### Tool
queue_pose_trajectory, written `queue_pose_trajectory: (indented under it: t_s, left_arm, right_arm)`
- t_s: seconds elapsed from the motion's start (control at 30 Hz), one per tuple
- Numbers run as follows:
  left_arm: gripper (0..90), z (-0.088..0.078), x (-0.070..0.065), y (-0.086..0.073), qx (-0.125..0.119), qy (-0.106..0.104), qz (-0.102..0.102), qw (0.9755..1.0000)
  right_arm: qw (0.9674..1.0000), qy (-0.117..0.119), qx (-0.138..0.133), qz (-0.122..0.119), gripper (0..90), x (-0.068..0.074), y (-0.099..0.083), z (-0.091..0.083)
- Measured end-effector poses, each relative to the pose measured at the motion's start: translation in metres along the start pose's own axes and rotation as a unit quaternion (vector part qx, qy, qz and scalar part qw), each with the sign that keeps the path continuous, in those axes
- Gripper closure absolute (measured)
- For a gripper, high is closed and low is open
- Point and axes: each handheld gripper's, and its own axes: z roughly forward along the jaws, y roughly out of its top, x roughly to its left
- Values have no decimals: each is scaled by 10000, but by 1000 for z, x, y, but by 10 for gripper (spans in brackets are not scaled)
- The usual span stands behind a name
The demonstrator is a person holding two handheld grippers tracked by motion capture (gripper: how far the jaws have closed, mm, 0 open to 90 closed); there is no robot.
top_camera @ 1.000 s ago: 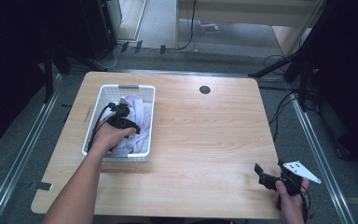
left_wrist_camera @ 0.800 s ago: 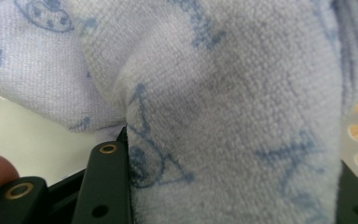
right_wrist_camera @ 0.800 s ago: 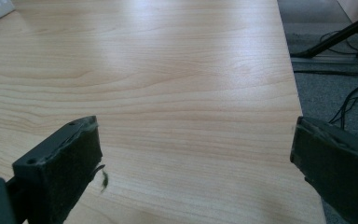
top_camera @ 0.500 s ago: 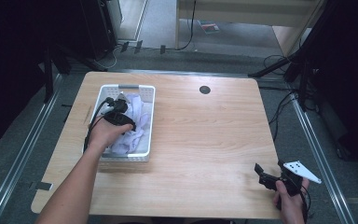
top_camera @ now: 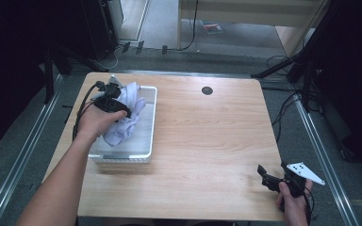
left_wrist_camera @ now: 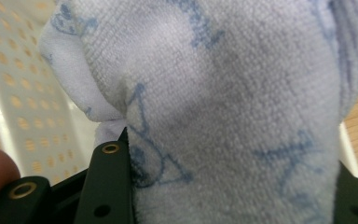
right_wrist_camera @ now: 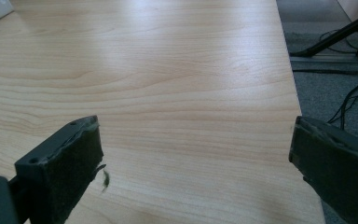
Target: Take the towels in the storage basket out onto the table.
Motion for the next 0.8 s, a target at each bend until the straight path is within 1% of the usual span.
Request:
queue_pose_trajectory:
  t_s: [0.03, 0.07, 0.1, 0.13, 0.17, 0.27, 0.33, 0.47, 0.6, 0.67, 0.7, 0.73, 0.77, 0.8]
  left_arm:
    - [518, -4, -1, 1, -47, 6, 6, 10000]
    - [518, -4, -1, 1, -47, 6, 6, 10000]
    - [518, -11, -1, 4, -110, 24, 12, 9999]
    - [518, -11, -1, 4, -110, 24, 12, 9999]
    - [518, -19, -3, 6, -168, -27, 19, 9999]
    - [517, -24, -4, 8, -188, -44, 43, 9998]
    - [517, -31, -9, 12, -247, -66, 60, 9997]
    - [516, -35, -14, 14, -305, -82, 101, 9994]
    - [515, -39, -26, 20, -341, -185, 182, 9991]
    - [515, -38, -33, 22, -341, -182, 236, 9990]
    - [515, -38, -37, 23, -314, -215, 272, 9989]
    - [514, -38, -37, 23, -314, -215, 272, 9989]
    - [514, -37, -44, 26, -352, -220, 315, 9986]
    - [514, -37, -44, 26, -352, -220, 315, 9986]
  right_arm:
    - [10000, 2, 3, 9, 25, 0, 0, 0]
    - [10000, 2, 3, 9, 25, 0, 0, 0]
    - [10000, 9, 3, 15, 25, 0, 0, 0]
    - [10000, 9, 3, 15, 25, 0, 0, 0]
    - [10000, 11, 3, 18, 25, 0, 0, 0]
    - [10000, 3, 8, 23, 25, 0, 0, 0]
    - [10000, 0, 5, 13, 25, 0, 0, 0]
    - [10000, -9, 10, 36, 25, 0, 0, 0]
    - [10000, -15, 3, 50, 25, 0, 0, 0]
    - [10000, -21, -2, 46, 25, 0, 0, 0]
    - [10000, -16, -15, 37, 25, 0, 0, 0]
    - [10000, -16, -15, 37, 25, 0, 0, 0]
    - [10000, -13, -39, 34, 25, 0, 0, 0]
    - [10000, -13, -39, 34, 25, 0, 0, 0]
